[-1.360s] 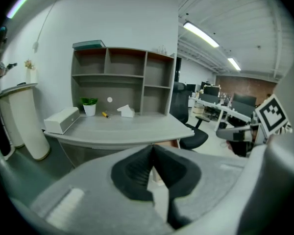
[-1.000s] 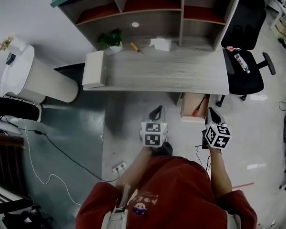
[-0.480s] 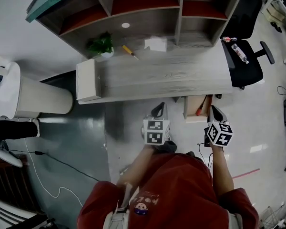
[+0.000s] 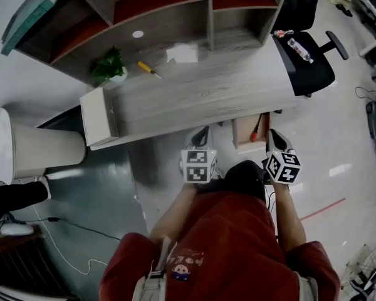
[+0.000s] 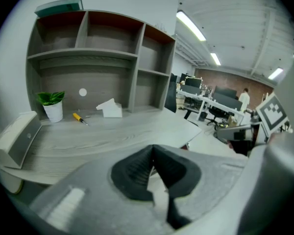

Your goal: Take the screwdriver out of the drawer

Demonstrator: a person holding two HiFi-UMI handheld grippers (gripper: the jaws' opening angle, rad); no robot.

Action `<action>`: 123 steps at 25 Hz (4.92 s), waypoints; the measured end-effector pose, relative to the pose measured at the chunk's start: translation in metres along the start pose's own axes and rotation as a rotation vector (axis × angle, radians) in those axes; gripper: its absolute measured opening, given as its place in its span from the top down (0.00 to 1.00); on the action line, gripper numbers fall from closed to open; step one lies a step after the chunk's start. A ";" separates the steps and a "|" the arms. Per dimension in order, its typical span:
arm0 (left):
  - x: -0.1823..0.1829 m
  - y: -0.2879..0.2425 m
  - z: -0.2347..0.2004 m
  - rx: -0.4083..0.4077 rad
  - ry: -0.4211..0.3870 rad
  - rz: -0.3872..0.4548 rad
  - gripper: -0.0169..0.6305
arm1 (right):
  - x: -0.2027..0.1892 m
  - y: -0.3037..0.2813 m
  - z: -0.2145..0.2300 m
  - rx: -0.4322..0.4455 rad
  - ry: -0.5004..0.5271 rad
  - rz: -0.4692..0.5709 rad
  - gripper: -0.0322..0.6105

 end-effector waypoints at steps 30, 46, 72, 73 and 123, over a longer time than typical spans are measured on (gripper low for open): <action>-0.085 -0.119 0.061 -0.050 -0.007 -0.224 0.98 | -0.127 -0.105 0.095 0.022 -0.124 -0.281 0.90; -0.139 -0.152 0.045 -0.014 0.017 -0.303 0.98 | -0.191 -0.182 0.116 -0.002 -0.158 -0.410 0.78; -0.167 -0.164 0.043 0.001 0.043 -0.366 0.98 | -0.229 -0.238 0.127 -0.017 -0.108 -0.502 0.75; -0.166 -0.164 0.043 0.001 0.044 -0.366 0.98 | -0.229 -0.238 0.127 -0.017 -0.098 -0.504 0.77; -0.107 -0.031 0.016 0.040 0.033 -0.163 0.98 | -0.147 -0.071 0.005 0.106 0.142 -0.422 0.84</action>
Point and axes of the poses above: the fingertips, and each gripper's own axes: y backward along the fingers, z to its right, x out of its top, the point moved 3 cm from there along y, backward along the fingers, and after that the axes turned 1 degree about z, right-handed, at the moved point
